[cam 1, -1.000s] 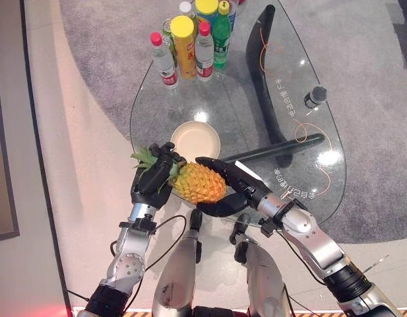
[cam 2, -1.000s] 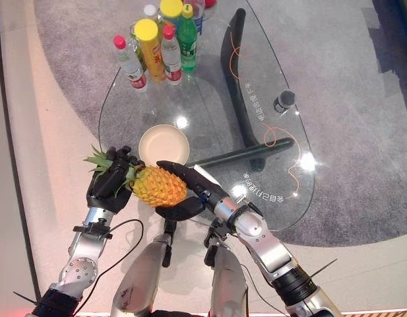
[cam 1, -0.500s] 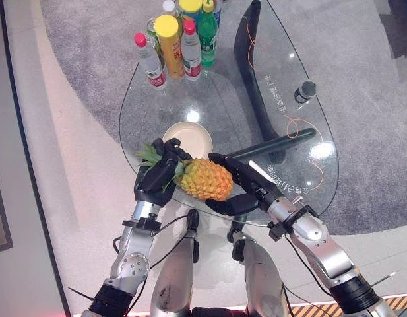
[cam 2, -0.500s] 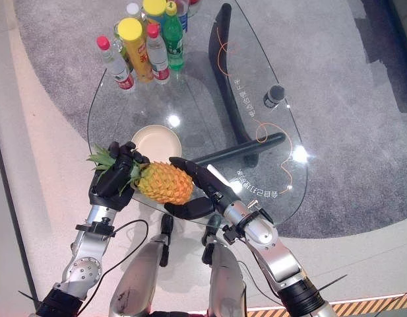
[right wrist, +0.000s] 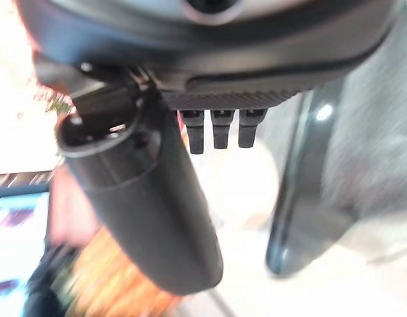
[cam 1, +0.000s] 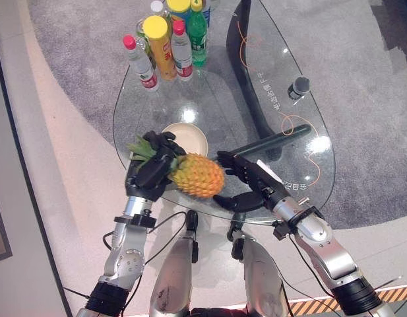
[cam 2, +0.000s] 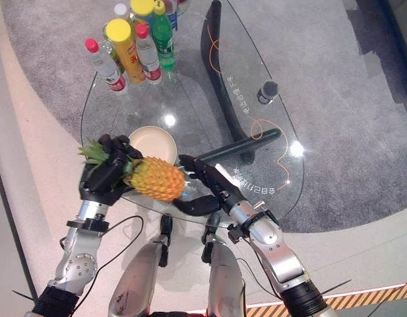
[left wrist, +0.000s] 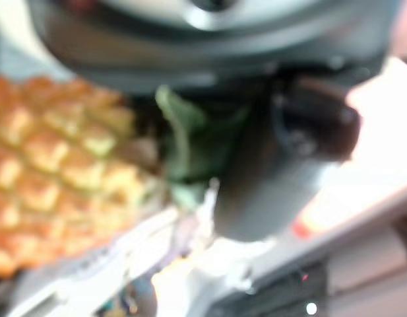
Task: Pick up the fruit to the plate
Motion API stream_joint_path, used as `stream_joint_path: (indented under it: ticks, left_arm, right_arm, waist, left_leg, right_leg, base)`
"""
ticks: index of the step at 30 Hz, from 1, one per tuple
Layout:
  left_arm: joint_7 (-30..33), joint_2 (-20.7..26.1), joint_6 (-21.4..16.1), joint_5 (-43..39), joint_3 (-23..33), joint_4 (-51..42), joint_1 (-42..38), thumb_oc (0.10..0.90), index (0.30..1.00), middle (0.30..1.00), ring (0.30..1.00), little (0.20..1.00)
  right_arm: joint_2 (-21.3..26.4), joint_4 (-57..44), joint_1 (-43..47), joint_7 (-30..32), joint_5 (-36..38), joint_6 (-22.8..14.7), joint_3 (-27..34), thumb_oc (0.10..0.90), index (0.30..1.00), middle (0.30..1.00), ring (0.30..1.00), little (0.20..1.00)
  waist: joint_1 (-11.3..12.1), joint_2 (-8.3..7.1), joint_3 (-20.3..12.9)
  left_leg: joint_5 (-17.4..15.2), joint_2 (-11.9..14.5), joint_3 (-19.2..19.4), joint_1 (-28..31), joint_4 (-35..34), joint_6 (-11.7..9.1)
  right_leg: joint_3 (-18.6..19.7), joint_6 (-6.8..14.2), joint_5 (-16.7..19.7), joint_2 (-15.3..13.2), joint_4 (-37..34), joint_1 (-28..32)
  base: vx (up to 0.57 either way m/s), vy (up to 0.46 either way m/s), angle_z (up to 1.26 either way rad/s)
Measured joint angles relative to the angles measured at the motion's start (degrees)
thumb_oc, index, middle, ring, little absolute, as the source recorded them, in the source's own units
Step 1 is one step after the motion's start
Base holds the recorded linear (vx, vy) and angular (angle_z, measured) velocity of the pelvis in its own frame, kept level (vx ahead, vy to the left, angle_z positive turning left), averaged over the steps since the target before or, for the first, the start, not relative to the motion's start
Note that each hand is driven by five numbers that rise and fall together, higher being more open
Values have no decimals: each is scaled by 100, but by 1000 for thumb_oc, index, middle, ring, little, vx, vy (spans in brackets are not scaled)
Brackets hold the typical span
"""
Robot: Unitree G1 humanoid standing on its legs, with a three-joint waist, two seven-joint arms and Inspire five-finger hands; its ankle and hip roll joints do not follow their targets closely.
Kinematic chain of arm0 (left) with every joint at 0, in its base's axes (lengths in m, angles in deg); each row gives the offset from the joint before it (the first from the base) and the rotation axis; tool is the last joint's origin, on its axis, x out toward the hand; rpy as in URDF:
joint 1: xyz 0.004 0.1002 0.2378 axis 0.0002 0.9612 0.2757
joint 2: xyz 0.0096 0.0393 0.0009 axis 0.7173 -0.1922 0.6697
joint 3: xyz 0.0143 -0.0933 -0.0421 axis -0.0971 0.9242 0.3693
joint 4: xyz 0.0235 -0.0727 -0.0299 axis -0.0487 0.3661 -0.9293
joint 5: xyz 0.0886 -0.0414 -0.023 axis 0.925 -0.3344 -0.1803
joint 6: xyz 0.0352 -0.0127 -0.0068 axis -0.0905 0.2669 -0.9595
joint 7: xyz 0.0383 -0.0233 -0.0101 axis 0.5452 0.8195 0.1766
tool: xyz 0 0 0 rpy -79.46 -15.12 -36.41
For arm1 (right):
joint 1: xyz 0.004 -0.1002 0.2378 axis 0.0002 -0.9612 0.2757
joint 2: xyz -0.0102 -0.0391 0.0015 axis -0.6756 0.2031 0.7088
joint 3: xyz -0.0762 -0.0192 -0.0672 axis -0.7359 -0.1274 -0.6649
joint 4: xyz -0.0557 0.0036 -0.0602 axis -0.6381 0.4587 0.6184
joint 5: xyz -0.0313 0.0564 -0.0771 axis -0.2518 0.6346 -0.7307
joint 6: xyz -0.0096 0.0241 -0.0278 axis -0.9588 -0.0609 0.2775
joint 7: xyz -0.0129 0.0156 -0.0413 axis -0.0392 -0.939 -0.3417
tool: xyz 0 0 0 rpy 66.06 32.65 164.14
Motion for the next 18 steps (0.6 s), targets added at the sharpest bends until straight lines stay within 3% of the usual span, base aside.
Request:
stream_joint_path:
  ticks: [4,10,18]
  left_arm:
    - [27,57,-281,116,322,0,-21,100,300,300,300,200]
    - [383,139,-519,969,308,0,-140,100,300,300,300,200]
    - [943,161,-679,1482,313,-1,-358,100,300,300,300,200]
  right_arm:
    - [37,96,-79,38,-1,140,127,800,900,900,900,900]
    - [14,204,-64,-3,6,269,-120,800,900,900,900,900]
    - [7,320,-41,-47,50,280,-202,800,900,900,900,900]
  waist:
    - [-39,-6,-2]
    - [-62,-9,0]
    - [-99,-9,0]
  left_leg:
    - [-37,6,6,-112,108,11]
    - [-71,5,30,-180,201,20]
    - [-111,33,87,-395,381,17]
  right_leg:
    - [81,6,-3,2,49,-102]
    - [87,14,-8,-7,121,-168]
    - [104,5,-1,1,223,-366]
  base:
    - [12,20,-3]
    - [11,19,-2]
    - [2,8,-1]
